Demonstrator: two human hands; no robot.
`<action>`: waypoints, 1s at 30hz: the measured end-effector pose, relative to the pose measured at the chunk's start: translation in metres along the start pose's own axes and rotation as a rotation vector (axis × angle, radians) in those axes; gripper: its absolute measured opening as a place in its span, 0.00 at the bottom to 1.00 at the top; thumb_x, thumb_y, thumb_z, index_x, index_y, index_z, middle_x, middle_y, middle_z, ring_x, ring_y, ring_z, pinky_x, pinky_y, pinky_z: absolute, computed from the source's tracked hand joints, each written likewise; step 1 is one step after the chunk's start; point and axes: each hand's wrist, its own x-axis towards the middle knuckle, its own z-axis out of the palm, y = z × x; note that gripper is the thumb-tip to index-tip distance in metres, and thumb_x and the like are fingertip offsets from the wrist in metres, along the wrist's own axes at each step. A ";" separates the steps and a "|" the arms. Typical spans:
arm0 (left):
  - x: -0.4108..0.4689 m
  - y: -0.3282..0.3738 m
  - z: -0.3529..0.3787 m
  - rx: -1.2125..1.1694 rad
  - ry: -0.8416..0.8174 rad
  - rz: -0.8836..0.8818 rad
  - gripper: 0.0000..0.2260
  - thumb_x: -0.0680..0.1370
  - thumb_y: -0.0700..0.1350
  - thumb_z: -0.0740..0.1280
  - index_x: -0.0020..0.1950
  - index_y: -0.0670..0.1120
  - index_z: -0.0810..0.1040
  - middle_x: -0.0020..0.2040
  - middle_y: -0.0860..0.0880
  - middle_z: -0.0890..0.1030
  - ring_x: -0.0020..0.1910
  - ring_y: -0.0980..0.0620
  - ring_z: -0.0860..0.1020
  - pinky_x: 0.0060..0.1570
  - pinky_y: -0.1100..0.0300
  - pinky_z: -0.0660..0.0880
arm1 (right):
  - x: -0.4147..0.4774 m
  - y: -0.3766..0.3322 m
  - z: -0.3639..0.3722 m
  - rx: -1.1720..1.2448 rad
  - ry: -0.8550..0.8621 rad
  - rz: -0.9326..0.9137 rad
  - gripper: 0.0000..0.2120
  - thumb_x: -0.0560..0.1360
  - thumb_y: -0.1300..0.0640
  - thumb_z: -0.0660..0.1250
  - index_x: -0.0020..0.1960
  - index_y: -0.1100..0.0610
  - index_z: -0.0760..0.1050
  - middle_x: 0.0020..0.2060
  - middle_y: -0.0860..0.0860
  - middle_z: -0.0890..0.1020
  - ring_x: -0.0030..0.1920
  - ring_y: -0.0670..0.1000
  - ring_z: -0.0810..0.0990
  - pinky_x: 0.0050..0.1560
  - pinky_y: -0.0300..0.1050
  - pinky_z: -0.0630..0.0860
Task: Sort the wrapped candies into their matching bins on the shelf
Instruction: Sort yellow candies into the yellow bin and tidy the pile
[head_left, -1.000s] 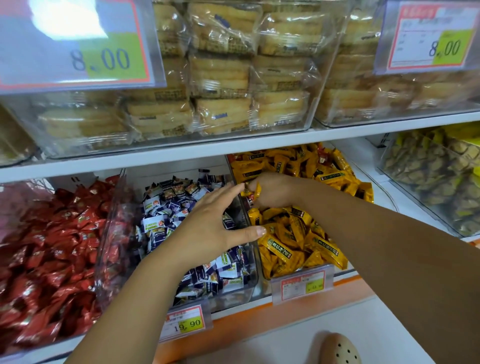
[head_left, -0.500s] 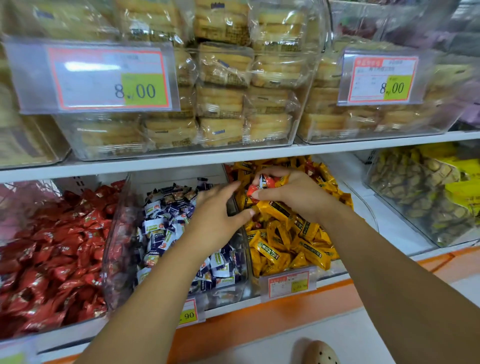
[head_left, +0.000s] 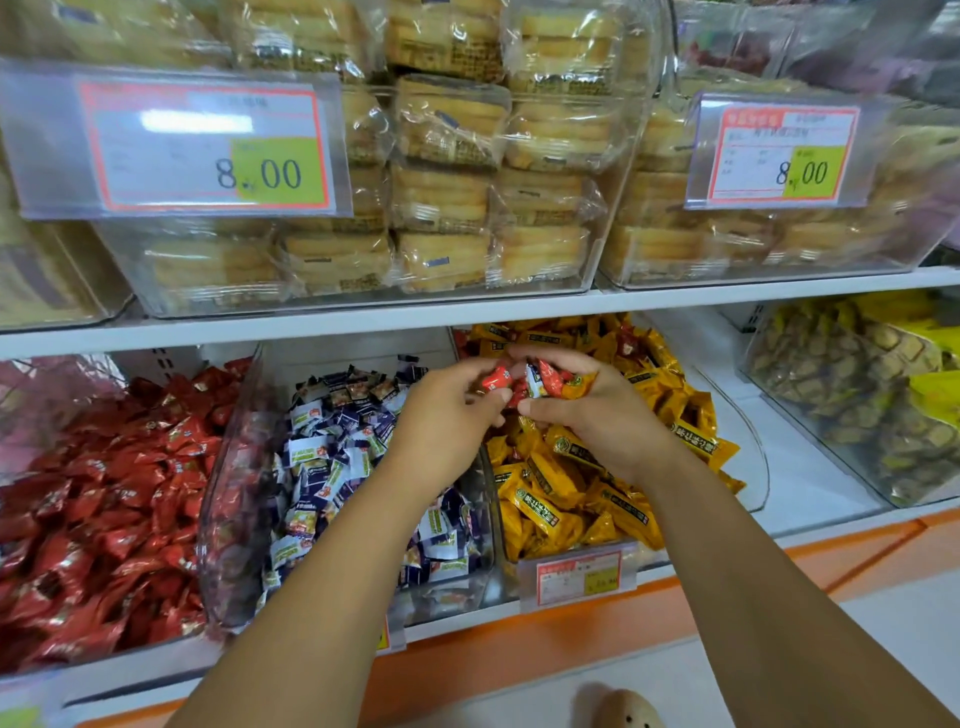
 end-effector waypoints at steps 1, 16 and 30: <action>0.001 -0.001 -0.001 -0.015 0.004 -0.010 0.12 0.78 0.43 0.66 0.61 0.52 0.78 0.43 0.54 0.83 0.35 0.62 0.79 0.44 0.63 0.77 | 0.001 0.000 0.000 0.002 -0.003 -0.002 0.23 0.70 0.69 0.72 0.59 0.48 0.79 0.53 0.52 0.83 0.51 0.53 0.81 0.51 0.49 0.80; 0.000 -0.002 -0.011 -0.175 -0.044 -0.027 0.11 0.76 0.39 0.70 0.56 0.51 0.77 0.50 0.53 0.83 0.46 0.62 0.80 0.45 0.74 0.72 | 0.006 0.000 0.001 0.213 -0.037 0.022 0.12 0.75 0.69 0.64 0.58 0.65 0.75 0.46 0.57 0.83 0.40 0.51 0.80 0.40 0.42 0.75; -0.003 0.014 -0.013 -0.316 -0.064 -0.209 0.10 0.82 0.40 0.58 0.61 0.48 0.71 0.47 0.42 0.82 0.36 0.50 0.84 0.27 0.61 0.77 | 0.006 -0.007 0.001 0.301 -0.081 0.016 0.16 0.74 0.66 0.66 0.62 0.66 0.72 0.50 0.57 0.83 0.40 0.50 0.77 0.52 0.51 0.74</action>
